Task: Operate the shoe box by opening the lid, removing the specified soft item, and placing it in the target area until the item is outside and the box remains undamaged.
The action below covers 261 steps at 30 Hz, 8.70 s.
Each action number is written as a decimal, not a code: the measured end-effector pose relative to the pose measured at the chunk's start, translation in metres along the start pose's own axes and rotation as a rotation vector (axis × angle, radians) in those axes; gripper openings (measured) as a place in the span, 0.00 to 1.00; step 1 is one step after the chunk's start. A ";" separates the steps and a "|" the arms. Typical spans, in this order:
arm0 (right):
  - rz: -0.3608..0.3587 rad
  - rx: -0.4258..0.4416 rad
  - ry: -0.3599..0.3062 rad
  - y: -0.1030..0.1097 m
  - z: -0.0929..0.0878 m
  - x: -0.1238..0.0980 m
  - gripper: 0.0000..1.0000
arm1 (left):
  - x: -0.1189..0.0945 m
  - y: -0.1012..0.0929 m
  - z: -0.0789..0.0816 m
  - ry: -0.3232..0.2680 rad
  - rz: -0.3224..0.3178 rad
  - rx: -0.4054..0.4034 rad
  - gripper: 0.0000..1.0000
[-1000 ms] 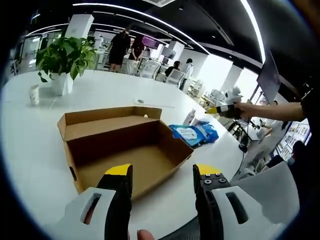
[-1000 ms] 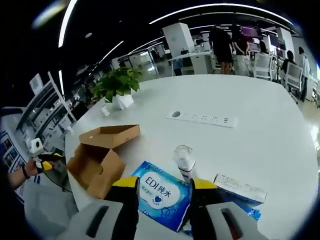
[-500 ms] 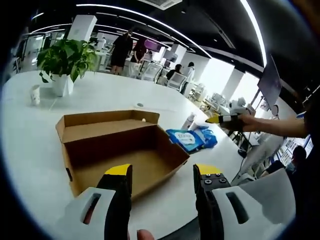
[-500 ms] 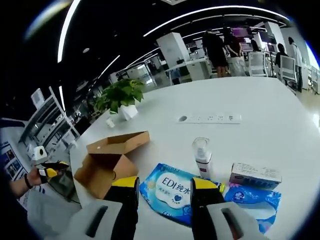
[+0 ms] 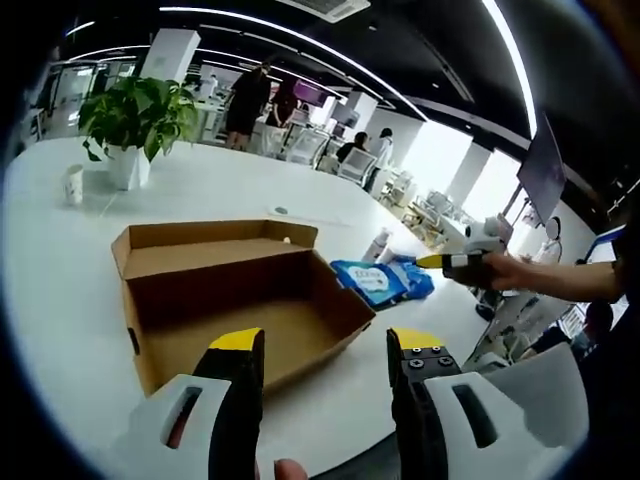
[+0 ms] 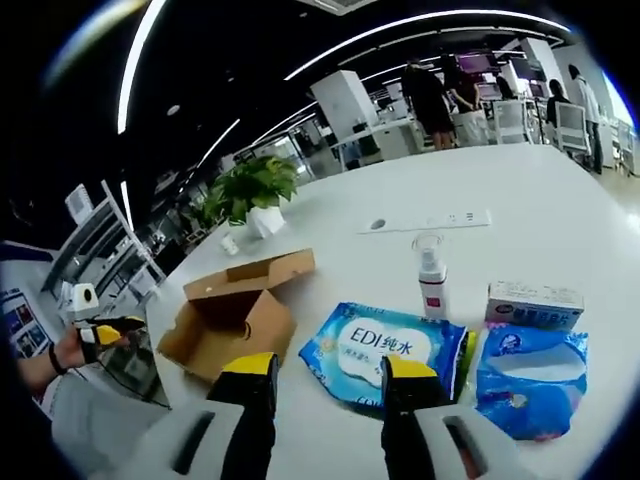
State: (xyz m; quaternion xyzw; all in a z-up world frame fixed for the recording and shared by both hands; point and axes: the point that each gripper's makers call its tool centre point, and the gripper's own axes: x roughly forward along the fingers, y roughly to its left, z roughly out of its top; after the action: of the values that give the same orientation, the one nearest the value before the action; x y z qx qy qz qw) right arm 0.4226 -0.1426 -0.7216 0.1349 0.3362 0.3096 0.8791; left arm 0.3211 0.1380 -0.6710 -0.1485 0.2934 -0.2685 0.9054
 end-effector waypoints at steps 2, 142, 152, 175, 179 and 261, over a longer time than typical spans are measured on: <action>0.020 0.050 -0.034 0.009 0.002 0.001 0.39 | 0.000 0.001 0.000 -0.001 0.007 -0.006 0.50; 0.071 -0.023 0.050 0.121 -0.095 0.033 0.47 | -0.013 0.158 -0.053 0.187 0.584 -0.220 0.40; 0.066 -0.019 0.074 0.120 -0.101 0.034 0.46 | -0.005 0.160 -0.073 0.226 0.591 -0.284 0.30; 0.064 -0.041 0.106 0.126 -0.084 0.059 0.43 | 0.003 0.177 -0.080 0.232 0.620 -0.313 0.14; 0.051 -0.061 0.108 0.123 -0.068 0.070 0.43 | 0.002 0.178 -0.080 0.236 0.637 -0.300 0.12; -0.049 0.073 0.092 0.049 0.081 0.250 0.39 | 0.000 0.184 -0.080 0.192 0.669 -0.355 0.09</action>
State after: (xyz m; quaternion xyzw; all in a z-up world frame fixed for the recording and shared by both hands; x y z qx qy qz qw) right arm 0.6000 0.0513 -0.7672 0.1440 0.3906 0.2812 0.8646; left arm 0.3461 0.2784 -0.8123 -0.1734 0.4510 0.0838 0.8715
